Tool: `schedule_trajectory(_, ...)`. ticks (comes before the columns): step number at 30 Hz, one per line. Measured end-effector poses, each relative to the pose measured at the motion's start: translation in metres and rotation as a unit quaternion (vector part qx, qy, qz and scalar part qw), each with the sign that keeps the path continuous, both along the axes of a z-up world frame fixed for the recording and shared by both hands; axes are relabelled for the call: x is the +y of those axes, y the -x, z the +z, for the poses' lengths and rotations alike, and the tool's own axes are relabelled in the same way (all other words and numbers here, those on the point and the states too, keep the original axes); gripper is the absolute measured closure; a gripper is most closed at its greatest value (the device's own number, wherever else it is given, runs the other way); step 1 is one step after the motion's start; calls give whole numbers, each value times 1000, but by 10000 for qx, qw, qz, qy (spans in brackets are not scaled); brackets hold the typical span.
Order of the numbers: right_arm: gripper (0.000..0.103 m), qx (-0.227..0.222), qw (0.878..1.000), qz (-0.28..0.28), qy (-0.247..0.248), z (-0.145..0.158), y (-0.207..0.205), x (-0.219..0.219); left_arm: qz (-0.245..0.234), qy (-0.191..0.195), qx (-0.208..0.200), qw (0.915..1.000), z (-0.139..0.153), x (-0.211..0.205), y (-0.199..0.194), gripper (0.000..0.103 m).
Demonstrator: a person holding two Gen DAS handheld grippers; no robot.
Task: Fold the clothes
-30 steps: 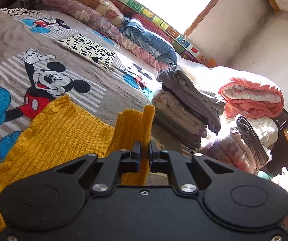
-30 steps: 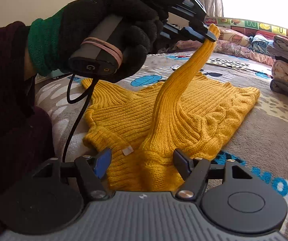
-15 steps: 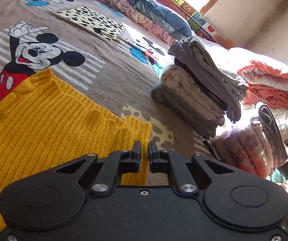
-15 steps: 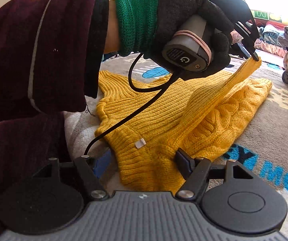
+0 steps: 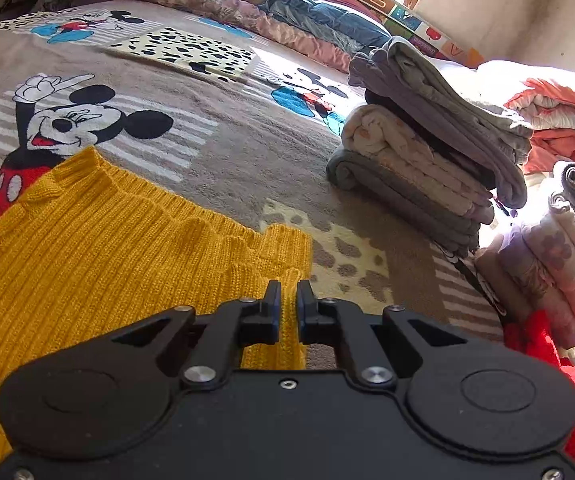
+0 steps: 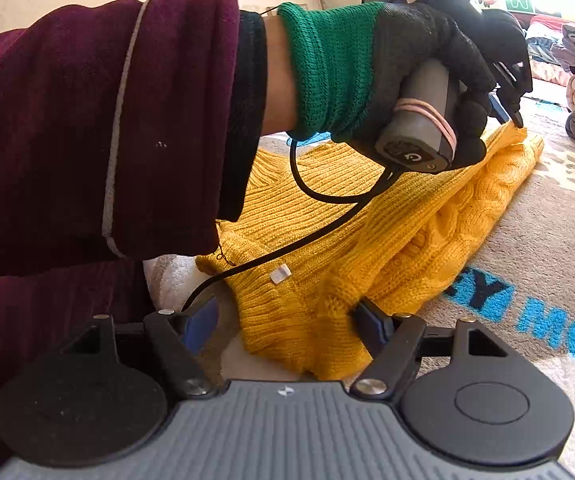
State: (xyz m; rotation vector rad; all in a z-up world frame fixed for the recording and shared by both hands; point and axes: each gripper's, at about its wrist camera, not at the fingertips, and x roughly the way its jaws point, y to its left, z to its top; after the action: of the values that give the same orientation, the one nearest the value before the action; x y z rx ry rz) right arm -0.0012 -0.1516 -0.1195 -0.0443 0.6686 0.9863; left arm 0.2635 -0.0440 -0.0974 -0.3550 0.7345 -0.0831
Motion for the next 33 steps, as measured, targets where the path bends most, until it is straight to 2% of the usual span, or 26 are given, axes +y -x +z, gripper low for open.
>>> schedule_trajectory(1, 28, -7, 10000, 1, 7, 0, 2, 0, -261, -111, 72, 9996, -2, -5, -3, 97)
schedule_trajectory(2, 27, -6, 10000, 1, 4, 1, 3, 0, -469, -166, 222, 9985, -5, -8, -6, 93)
schedule_trajectory(3, 27, -5, 10000, -4, 3, 1, 4, 0, -540, -183, 281, 9980, -5, -8, -6, 91)
schedule_trajectory(6, 27, 7, 10000, -31, 25, 4, 7, -2, -729, -108, -107, 9972, 13, 4, 10, 91)
schedule_trajectory(8, 27, 43, 9999, -99, 12, 12, 11, -11, -979, -322, -414, 9938, 26, 10, 24, 91)
schedule_trajectory(9, 26, 8, 9999, -129, 30, 17, 13, -15, -1150, -552, -525, 9904, 31, 12, 31, 91)
schedule_trajectory(10, 26, -139, 9997, -155, 108, 21, 16, -20, -1372, -862, -646, 9847, 35, 13, 40, 91)
schedule_trajectory(13, 26, -622, 9975, -313, 118, 35, 24, -31, -1897, -1400, -817, 9684, 36, 18, 56, 91)
schedule_trajectory(15, 27, -1034, 9941, -287, 139, 37, 31, -22, -2176, -1443, -845, 9616, 33, 21, 63, 91)
schedule_trajectory(17, 27, -1571, 9871, -202, 229, 38, 41, -9, -2390, -1514, -852, 9554, 28, 19, 66, 91)
schedule_trajectory(20, 27, -2150, 9759, -62, 364, 36, 45, 9, -2599, -1705, -815, 9470, 14, 8, 65, 91)
schedule_trajectory(23, 27, -1708, 9834, -216, 576, 24, 25, 17, -2698, -2097, -709, 9371, -3, -6, 59, 91)
schedule_trajectory(25, 26, -1311, 9888, -245, 674, 12, 11, 19, -2614, -2321, -659, 9346, -12, -11, 53, 91)
schedule_trajectory(26, 24, -1276, 9897, -242, 610, 10, 16, 15, -2567, -2425, -635, 9334, -16, -13, 50, 89)
schedule_trajectory(28, 23, -1112, 9923, -258, 483, 10, 21, 10, -2409, -2343, -579, 9401, -19, -11, 44, 88)
schedule_trajectory(31, 23, -648, 9973, -347, 19, 12, 4, -3, -2319, -2325, -552, 9429, -21, -12, 37, 83)
schedule_trajectory(33, 23, -435, 9980, -400, -221, 13, 1, -9, -2216, -2145, -427, 9503, -20, -9, 29, 81)
